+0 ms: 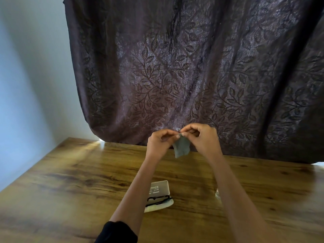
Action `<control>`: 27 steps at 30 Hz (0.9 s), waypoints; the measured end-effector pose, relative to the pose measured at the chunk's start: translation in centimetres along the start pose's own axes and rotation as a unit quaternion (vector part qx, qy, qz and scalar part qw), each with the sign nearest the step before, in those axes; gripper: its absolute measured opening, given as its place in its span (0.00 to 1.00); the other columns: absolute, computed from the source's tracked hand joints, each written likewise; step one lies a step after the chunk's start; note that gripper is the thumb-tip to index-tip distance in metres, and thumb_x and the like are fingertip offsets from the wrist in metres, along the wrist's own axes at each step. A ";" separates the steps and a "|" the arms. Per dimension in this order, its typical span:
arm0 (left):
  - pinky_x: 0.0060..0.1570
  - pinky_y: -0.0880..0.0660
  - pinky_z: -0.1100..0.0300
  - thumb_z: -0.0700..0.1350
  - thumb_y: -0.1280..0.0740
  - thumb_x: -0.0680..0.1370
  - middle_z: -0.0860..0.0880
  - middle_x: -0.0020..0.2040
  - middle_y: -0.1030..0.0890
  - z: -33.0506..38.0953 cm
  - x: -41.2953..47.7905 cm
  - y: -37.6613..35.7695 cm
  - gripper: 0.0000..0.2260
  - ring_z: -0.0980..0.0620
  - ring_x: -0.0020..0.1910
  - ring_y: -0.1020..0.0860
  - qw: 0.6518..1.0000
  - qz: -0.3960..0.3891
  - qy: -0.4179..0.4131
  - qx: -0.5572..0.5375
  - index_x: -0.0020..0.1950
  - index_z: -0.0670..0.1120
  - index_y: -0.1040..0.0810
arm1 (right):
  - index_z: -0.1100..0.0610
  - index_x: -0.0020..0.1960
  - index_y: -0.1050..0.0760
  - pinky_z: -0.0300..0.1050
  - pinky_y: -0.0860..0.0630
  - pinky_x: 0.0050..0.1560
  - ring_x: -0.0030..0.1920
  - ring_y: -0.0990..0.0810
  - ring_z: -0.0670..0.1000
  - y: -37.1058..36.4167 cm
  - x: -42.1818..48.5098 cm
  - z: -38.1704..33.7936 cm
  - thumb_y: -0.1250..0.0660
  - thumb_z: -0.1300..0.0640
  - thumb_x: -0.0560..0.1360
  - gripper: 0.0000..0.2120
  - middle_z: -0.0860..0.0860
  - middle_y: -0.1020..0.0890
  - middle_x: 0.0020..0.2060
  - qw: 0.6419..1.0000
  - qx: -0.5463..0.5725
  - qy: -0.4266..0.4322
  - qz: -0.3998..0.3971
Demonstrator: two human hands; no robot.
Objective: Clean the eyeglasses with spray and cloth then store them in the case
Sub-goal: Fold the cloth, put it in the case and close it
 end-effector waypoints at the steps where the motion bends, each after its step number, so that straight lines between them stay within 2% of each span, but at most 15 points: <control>1: 0.50 0.21 0.47 0.44 0.27 0.71 0.52 0.42 0.16 -0.1 0.0 0.1 0.05 0.53 0.45 0.18 1.000 0.006 0.002 0.003 0.41 0.54 0.17 | 0.48 0.41 0.19 0.44 0.21 0.43 0.39 0.20 0.42 0.0 0.0 0.1 0.27 0.57 0.68 0.04 0.43 0.17 0.36 1.000 -0.009 -0.001 0.008; 5: 0.49 0.20 0.54 0.44 0.26 0.70 0.56 0.42 0.17 0.1 -0.2 0.1 0.05 0.60 0.43 0.19 1.000 0.012 -0.014 0.016 0.43 0.52 0.18 | 0.50 0.38 0.20 0.48 0.21 0.43 0.40 0.21 0.44 -0.1 0.0 0.0 0.27 0.59 0.67 0.05 0.45 0.19 0.39 0.999 -0.016 0.013 0.035; 8: 0.50 0.23 0.61 0.45 0.26 0.70 0.58 0.44 0.18 0.5 -0.2 -0.1 0.08 0.64 0.46 0.21 0.997 -0.017 -0.067 0.039 0.48 0.52 0.19 | 0.52 0.38 0.21 0.47 0.22 0.43 0.41 0.21 0.45 -0.3 0.1 -0.2 0.29 0.60 0.67 0.04 0.46 0.19 0.40 0.999 0.005 0.020 0.032; 10: 0.48 0.24 0.61 0.47 0.26 0.70 0.57 0.44 0.18 0.7 -0.2 -0.2 0.07 0.63 0.45 0.21 0.994 -0.025 -0.091 0.048 0.46 0.51 0.19 | 0.52 0.39 0.21 0.44 0.23 0.44 0.41 0.21 0.44 -0.2 0.1 -0.4 0.30 0.60 0.68 0.04 0.46 0.19 0.40 1.000 0.013 0.013 0.024; 12: 0.45 0.24 0.57 0.52 0.28 0.69 0.54 0.42 0.18 0.6 -0.2 -0.2 0.09 0.59 0.43 0.21 0.993 -0.024 -0.098 0.053 0.45 0.49 0.19 | 0.52 0.40 0.21 0.39 0.23 0.42 0.40 0.21 0.43 -0.1 0.1 -0.6 0.31 0.60 0.70 0.04 0.45 0.19 0.38 1.000 0.021 0.007 0.019; 15: 0.36 0.27 0.56 0.59 0.33 0.68 0.55 0.35 0.22 0.7 -0.4 -0.2 0.13 0.58 0.35 0.25 0.991 -0.026 -0.112 0.062 0.39 0.50 0.21 | 0.53 0.41 0.21 0.32 0.26 0.41 0.41 0.21 0.42 0.0 0.1 -0.5 0.31 0.61 0.71 0.04 0.45 0.18 0.38 0.999 0.031 -0.002 0.028; 17: 0.32 0.31 0.57 0.58 0.33 0.71 0.54 0.32 0.24 0.8 -0.6 -0.1 0.12 0.59 0.31 0.29 0.990 -0.013 -0.124 0.071 0.36 0.50 0.24 | 0.54 0.41 0.20 0.27 0.29 0.42 0.42 0.22 0.42 0.0 0.2 -0.2 0.30 0.61 0.70 0.03 0.46 0.18 0.40 0.999 0.028 0.002 0.046; 19: 0.30 0.33 0.59 0.54 0.32 0.74 0.51 0.31 0.24 0.7 -0.7 0.0 0.14 0.58 0.29 0.30 0.988 0.013 -0.129 0.088 0.35 0.45 0.25 | 0.54 0.41 0.19 0.26 0.29 0.42 0.42 0.22 0.41 0.2 0.2 -0.1 0.29 0.62 0.69 0.04 0.47 0.19 0.41 0.998 0.019 0.010 0.063; 21: 0.34 0.29 0.62 0.55 0.32 0.73 0.54 0.35 0.22 0.3 -0.6 0.2 0.12 0.59 0.33 0.25 0.986 0.041 -0.126 0.100 0.40 0.46 0.24 | 0.55 0.40 0.19 0.29 0.27 0.42 0.41 0.22 0.42 0.3 0.2 -0.2 0.29 0.63 0.69 0.04 0.48 0.19 0.40 0.997 0.028 0.015 0.067; 24: 0.48 0.25 0.65 0.58 0.30 0.70 0.56 0.49 0.20 0.4 -0.3 0.2 0.17 0.60 0.49 0.22 0.988 0.034 -0.122 0.085 0.52 0.50 0.24 | 0.55 0.40 0.20 0.36 0.24 0.43 0.40 0.21 0.42 0.2 0.2 -0.6 0.30 0.63 0.69 0.04 0.46 0.18 0.37 0.998 0.042 0.014 0.040; 27: 0.45 0.29 0.72 0.49 0.27 0.70 0.59 0.44 0.20 1.0 -0.4 0.0 0.10 0.65 0.44 0.22 0.986 -0.008 -0.143 0.086 0.49 0.49 0.21 | 0.54 0.41 0.21 0.31 0.26 0.41 0.39 0.21 0.41 0.1 0.1 -0.8 0.31 0.62 0.71 0.03 0.44 0.19 0.36 0.999 0.034 0.017 0.020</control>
Point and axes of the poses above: each hand's wrist, its own x-axis towards the middle knuckle, its own y-axis out of the back of the hand, z = x × y, the point moved 3 cm from there along x, towards the middle knuckle
